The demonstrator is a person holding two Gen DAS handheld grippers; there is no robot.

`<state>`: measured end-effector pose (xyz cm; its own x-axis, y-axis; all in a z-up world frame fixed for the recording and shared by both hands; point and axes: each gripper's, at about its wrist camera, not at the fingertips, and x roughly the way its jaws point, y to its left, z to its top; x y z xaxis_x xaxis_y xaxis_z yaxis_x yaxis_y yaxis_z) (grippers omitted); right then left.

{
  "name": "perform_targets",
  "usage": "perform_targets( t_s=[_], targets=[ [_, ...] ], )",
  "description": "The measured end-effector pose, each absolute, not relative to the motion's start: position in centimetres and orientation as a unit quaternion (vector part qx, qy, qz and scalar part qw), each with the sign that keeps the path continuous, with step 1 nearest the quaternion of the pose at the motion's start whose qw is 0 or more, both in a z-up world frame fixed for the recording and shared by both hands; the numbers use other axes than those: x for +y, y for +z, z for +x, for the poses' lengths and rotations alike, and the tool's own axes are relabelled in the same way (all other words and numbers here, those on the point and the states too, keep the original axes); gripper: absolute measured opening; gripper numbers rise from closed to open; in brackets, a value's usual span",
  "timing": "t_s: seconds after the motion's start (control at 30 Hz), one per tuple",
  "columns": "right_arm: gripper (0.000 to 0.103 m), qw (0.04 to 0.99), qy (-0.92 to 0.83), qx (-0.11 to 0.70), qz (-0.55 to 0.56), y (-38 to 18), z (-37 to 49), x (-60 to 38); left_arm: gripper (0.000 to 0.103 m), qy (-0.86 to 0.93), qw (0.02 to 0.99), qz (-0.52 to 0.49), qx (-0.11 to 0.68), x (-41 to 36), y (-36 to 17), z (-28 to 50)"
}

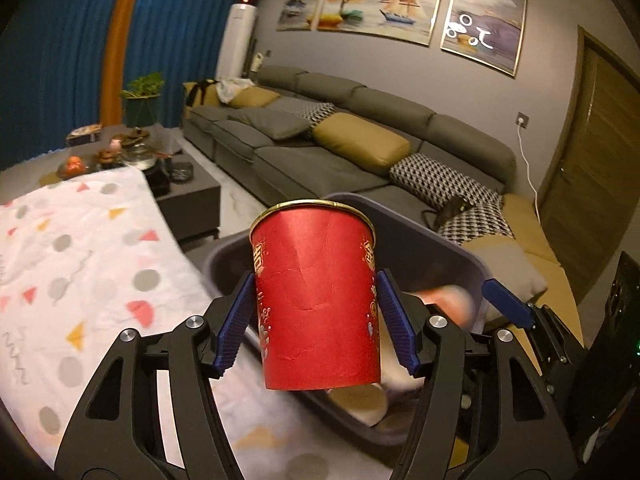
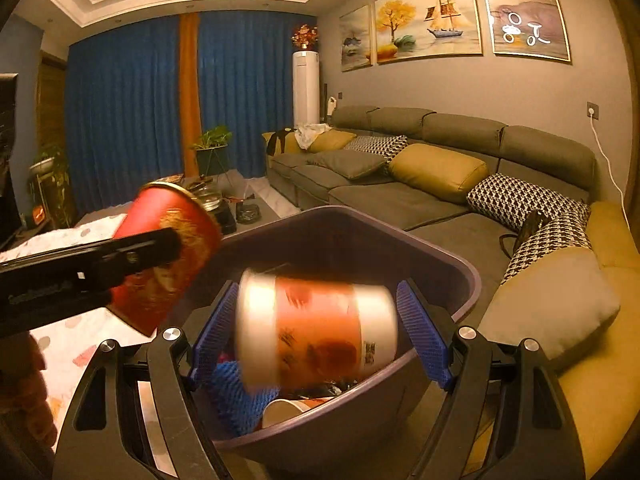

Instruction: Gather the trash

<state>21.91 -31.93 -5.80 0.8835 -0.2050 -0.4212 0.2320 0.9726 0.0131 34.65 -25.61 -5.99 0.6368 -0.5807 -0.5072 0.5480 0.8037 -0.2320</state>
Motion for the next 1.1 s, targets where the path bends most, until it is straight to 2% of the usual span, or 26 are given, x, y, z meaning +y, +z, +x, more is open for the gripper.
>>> perform_targets(
  t_s=[0.13, 0.33, 0.53, 0.63, 0.73, 0.97, 1.1],
  targets=[
    [0.08, 0.97, -0.112, 0.213, 0.024, -6.1, 21.6, -32.3, 0.065, -0.323, 0.896, -0.031, 0.302, -25.8, -6.7, 35.1],
    [0.083, 0.97, -0.118, 0.21, 0.029, -6.1, 20.0, -32.8, 0.077, -0.309, 0.901, -0.04, 0.301, -24.7, -7.0, 35.1],
    [0.087, 0.969, -0.132, 0.204, 0.045, -4.8, 18.3, -32.1, 0.081, -0.288, 0.907, -0.036, 0.304, -23.2, -6.4, 33.8],
    [0.089, 0.967, -0.145, 0.206, 0.039, -4.1, 17.5, -31.1, 0.085, -0.244, 0.924, -0.017, 0.295, -21.3, -5.8, 32.0],
    [0.097, 0.965, -0.146, 0.215, 0.039, -3.6, 16.9, -29.7, 0.087, -0.204, 0.936, 0.003, 0.287, -18.6, -5.3, 29.5],
    [0.097, 0.97, -0.11, 0.214, 0.036, -2.3, 15.0, -24.7, 0.096, -0.11, 0.959, 0.0, 0.261, -11.6, -3.4, 22.9],
    [0.097, 0.973, -0.087, 0.211, 0.043, -1.3, 13.0, -22.1, 0.097, -0.067, 0.966, -0.007, 0.248, -8.3, -2.8, 19.0]
  ],
)
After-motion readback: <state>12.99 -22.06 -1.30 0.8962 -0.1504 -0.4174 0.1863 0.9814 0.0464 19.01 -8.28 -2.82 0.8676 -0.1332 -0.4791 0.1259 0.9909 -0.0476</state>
